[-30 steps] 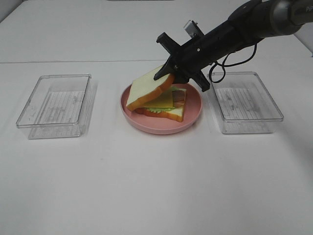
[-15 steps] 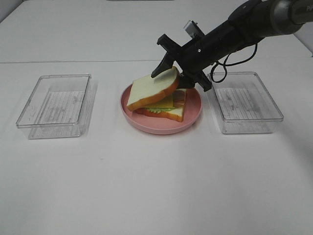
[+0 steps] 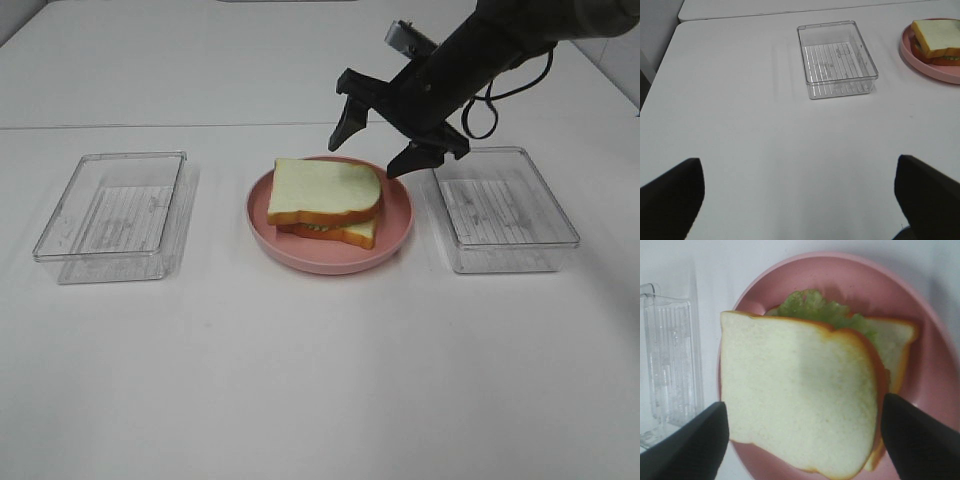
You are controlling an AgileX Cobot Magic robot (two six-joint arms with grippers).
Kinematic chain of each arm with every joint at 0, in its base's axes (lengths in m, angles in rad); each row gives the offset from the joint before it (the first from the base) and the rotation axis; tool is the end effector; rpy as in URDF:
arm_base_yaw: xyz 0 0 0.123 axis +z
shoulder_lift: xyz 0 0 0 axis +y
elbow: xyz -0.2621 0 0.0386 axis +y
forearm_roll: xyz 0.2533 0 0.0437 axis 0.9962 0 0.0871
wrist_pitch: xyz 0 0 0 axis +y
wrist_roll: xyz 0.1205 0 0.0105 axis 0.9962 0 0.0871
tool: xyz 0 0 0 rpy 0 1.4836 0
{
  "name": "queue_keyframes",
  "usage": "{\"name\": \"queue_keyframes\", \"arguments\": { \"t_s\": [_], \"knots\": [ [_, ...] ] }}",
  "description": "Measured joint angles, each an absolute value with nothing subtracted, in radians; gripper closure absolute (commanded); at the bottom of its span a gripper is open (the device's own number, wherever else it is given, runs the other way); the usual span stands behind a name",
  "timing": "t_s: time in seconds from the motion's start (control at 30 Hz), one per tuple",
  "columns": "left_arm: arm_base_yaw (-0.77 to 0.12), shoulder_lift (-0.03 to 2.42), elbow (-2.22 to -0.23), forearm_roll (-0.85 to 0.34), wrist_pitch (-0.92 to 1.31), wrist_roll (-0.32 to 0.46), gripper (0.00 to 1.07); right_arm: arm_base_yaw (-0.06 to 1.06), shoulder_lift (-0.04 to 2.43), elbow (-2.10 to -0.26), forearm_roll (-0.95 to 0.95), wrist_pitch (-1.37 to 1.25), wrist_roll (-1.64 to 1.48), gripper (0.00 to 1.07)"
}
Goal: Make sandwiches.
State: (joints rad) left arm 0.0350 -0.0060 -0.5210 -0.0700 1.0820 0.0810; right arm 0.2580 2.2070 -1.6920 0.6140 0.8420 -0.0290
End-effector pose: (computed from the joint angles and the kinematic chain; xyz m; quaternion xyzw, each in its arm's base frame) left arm 0.0427 -0.0060 0.2708 0.0218 0.8509 -0.0045 0.5248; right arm 0.4425 0.1706 0.1236 0.0287 0.9564 0.2677 0.1131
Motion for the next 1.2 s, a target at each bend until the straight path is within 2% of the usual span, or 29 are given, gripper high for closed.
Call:
{"name": "queue_keyframes", "arguments": {
  "t_s": [0.07, 0.1, 0.13, 0.2, 0.27, 0.3, 0.33, 0.37, 0.43, 0.53, 0.67, 0.8, 0.97, 1.2],
  "knots": [
    [0.035, -0.006, -0.521, -0.069, 1.082, 0.081, 0.09, 0.259, 2.175, -1.716, 0.486, 0.863, 0.05, 0.29],
    [0.035, -0.006, -0.521, -0.069, 1.082, 0.081, 0.09, 0.259, 2.175, -1.716, 0.486, 0.863, 0.05, 0.29],
    [0.035, -0.006, -0.521, -0.069, 1.082, 0.081, 0.09, 0.259, 2.152, -1.732, 0.392, 0.884, 0.105, 0.29],
    [0.035, -0.006, -0.521, -0.069, 1.082, 0.081, 0.09, 0.26, 2.14, -1.742, 0.336, 0.899, 0.138, 0.27],
    [0.035, -0.006, -0.521, -0.069, 1.082, 0.081, 0.09, 0.26, 2.116, -1.781, 0.167, 0.967, 0.227, 0.22],
    [0.035, -0.006, -0.521, -0.069, 1.082, 0.081, 0.09, 0.26, 2.116, -1.781, 0.167, 0.967, 0.227, 0.22],
    [0.035, -0.006, -0.521, -0.069, 1.082, 0.081, 0.09, 0.26, 2.106, -1.81, 0.043, 1.029, 0.281, 0.22],
    [0.035, -0.006, -0.521, -0.069, 1.082, 0.081, 0.09, 0.26, 2.106, -1.81, 0.043, 1.029, 0.281, 0.22],
    [0.035, -0.006, -0.521, -0.069, 1.082, 0.081, 0.09, 0.26, 2.105, -1.858, -0.1, 1.153, 0.317, 0.23],
    [0.035, -0.006, -0.521, -0.069, 1.082, 0.081, 0.09, 0.25, 2.105, -1.894, -0.165, 1.207, 0.313, 0.23],
    [0.035, -0.006, -0.521, -0.069, 1.082, 0.081, 0.09, 0.22, 2.104, -1.918, -0.146, 1.212, 0.286, 0.23],
    [0.035, -0.006, -0.521, -0.069, 1.082, 0.081, 0.09, 0.125, 2.104, -1.923, -0.029, 1.214, 0.234, 0.23],
    [0.035, -0.006, -0.521, -0.069, 1.082, 0.081, 0.09, 0.035, 2.104, -1.923, 0.026, 1.216, 0.195, 0.23],
    [0.035, -0.006, -0.521, -0.069, 1.082, 0.081, 0.09, 0.017, 2.104, -1.923, 0.026, 1.216, 0.187, 0.23]
  ]
}}
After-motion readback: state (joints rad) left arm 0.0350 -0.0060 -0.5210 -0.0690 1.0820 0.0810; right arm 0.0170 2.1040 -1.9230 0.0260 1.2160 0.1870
